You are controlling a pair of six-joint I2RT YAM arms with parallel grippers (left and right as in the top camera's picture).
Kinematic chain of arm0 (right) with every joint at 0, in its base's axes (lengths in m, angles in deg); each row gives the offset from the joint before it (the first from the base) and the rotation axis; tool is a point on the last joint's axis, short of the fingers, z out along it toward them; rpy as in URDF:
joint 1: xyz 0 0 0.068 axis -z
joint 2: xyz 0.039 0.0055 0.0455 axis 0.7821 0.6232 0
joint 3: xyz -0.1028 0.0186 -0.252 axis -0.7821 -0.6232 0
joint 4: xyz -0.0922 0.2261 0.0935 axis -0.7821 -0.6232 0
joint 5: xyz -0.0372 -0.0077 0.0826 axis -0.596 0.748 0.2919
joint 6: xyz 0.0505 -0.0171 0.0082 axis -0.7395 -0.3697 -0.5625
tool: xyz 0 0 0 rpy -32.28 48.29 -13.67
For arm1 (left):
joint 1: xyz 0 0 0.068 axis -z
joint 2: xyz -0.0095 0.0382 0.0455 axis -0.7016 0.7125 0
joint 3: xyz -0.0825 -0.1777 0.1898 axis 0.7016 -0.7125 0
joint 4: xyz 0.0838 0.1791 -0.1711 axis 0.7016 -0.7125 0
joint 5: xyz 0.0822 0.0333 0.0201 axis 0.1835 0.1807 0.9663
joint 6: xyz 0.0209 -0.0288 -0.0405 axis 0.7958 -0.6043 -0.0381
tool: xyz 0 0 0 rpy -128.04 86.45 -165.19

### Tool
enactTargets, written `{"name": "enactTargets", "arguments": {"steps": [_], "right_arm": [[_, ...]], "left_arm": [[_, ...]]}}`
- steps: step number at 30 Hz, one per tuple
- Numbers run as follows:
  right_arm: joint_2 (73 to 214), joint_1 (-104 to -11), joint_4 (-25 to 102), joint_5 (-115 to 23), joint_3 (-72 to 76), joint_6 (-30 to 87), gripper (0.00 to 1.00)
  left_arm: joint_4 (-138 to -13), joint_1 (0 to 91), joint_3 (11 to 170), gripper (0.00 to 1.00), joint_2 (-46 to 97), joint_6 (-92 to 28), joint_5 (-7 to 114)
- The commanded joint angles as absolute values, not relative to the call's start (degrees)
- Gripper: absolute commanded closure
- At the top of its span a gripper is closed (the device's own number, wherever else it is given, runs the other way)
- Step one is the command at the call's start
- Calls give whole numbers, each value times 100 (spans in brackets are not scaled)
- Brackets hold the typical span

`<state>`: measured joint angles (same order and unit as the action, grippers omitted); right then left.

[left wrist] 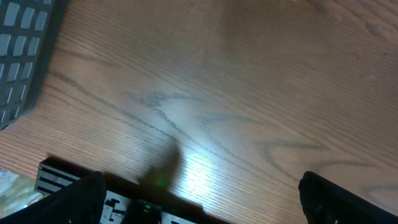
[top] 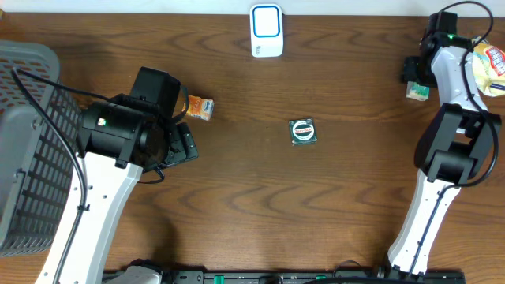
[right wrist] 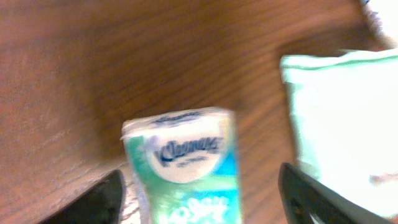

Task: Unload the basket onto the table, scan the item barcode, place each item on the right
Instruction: 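Carry the Kleenex pack to the right edge and drop it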

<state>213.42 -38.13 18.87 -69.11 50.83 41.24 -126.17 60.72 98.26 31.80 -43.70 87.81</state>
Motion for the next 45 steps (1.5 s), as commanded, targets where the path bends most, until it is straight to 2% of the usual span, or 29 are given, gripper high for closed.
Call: {"name": "enactTargets", "arguments": {"steps": [1, 4, 7, 9, 18, 30, 38, 45], "right_arm": [[20796, -3806, 1955, -7274, 5120, 4071, 42], [20744, -3824, 1933, -6682, 5120, 4071, 61], [20757, -3828, 1911, -5971, 5115, 4071, 88], [20770, -3828, 1914, -5672, 5113, 4069, 99], [20805, -3835, 1983, -5615, 4882, 4071, 99], [20805, -3739, 3085, -5750, 3693, 4093, 99], [20800, -3472, 3026, -7060, 3684, 4093, 99], [20798, -3380, 2877, -7167, 3727, 4097, 98]], "left_arm": [[-12634, 6048, 9853, 3, 3149, -4422, 8796], [-12634, 6048, 9853, 2, 3149, -4422, 8796], [-12634, 6048, 9853, 2, 3149, -4422, 8796], [-12634, 6048, 9853, 2, 3149, -4422, 8796], [-12634, 6048, 9853, 2, 3149, -4422, 8796], [-12634, 6048, 9853, 2, 3149, -4422, 8796], [-12634, 6048, 9853, 2, 3149, -4422, 8796], [-12634, 6048, 9853, 3, 3149, -4422, 8796]]}}
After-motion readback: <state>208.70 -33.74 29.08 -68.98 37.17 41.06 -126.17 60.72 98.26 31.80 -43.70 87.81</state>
